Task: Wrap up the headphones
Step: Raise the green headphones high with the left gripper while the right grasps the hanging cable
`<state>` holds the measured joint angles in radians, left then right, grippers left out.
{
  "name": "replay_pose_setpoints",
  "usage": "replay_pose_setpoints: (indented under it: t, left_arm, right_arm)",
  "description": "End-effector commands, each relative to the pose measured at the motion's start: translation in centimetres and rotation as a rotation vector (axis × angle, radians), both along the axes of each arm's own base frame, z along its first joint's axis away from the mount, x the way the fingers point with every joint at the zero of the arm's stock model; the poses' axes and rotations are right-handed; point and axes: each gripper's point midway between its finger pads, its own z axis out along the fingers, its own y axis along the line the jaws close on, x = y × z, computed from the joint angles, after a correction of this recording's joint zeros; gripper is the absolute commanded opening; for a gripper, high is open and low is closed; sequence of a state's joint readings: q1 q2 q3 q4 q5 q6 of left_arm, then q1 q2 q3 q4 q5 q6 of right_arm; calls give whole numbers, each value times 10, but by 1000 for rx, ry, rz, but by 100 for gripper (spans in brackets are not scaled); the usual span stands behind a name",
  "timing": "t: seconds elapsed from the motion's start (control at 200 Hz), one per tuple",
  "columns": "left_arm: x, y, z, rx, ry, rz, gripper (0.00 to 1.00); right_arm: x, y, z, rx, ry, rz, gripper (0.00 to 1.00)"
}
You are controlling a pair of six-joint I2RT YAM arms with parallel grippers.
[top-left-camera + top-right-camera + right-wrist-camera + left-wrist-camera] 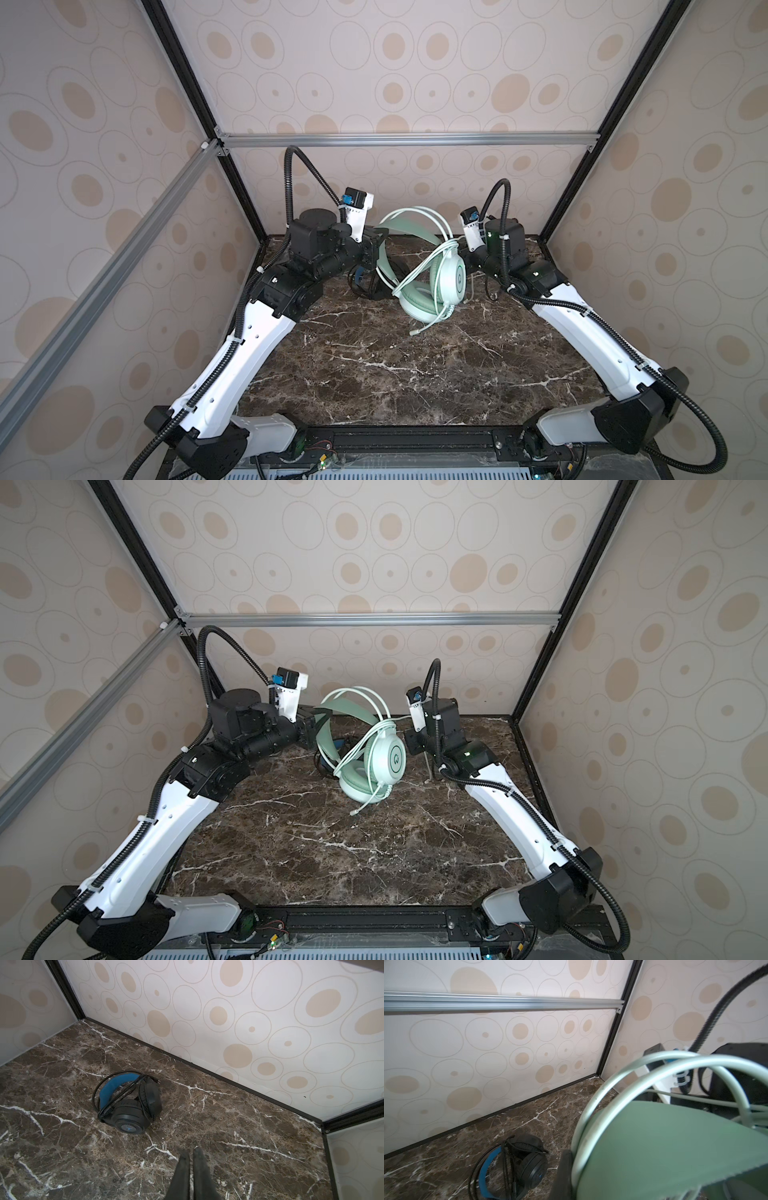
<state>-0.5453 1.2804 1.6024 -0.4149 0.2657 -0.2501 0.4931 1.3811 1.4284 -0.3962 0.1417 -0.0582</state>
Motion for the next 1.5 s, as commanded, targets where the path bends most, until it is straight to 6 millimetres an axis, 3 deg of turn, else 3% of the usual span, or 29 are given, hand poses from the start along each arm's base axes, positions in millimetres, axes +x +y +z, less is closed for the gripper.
replay_pose_setpoints:
  t: [0.0, 0.3, 0.505, 0.83, 1.205, 1.495]
  left_arm:
    - [-23, -10, 76, -229, -111, -120, 0]
    - [-33, -12, 133, -384, -186, -171, 0]
    - [-28, -7, 153, -451, -213, -143, 0]
    - [-21, -6, 157, -472, -211, -123, 0]
    - [-17, -2, 163, -490, -221, -100, 0]
    - [-12, 6, 164, -495, -224, -59, 0]
  right_arm:
    - [0, 2, 14, 124, -50, 3, 8]
    - [-2, 10, -4, 195, -47, 30, 7]
    - [-9, 12, -16, 236, -53, 54, 9]
    - [-32, 20, -37, 263, -48, 151, 34]
    - [-34, 23, -64, 248, 2, 165, 29]
    - [-36, 17, -82, 261, 31, 126, 30]
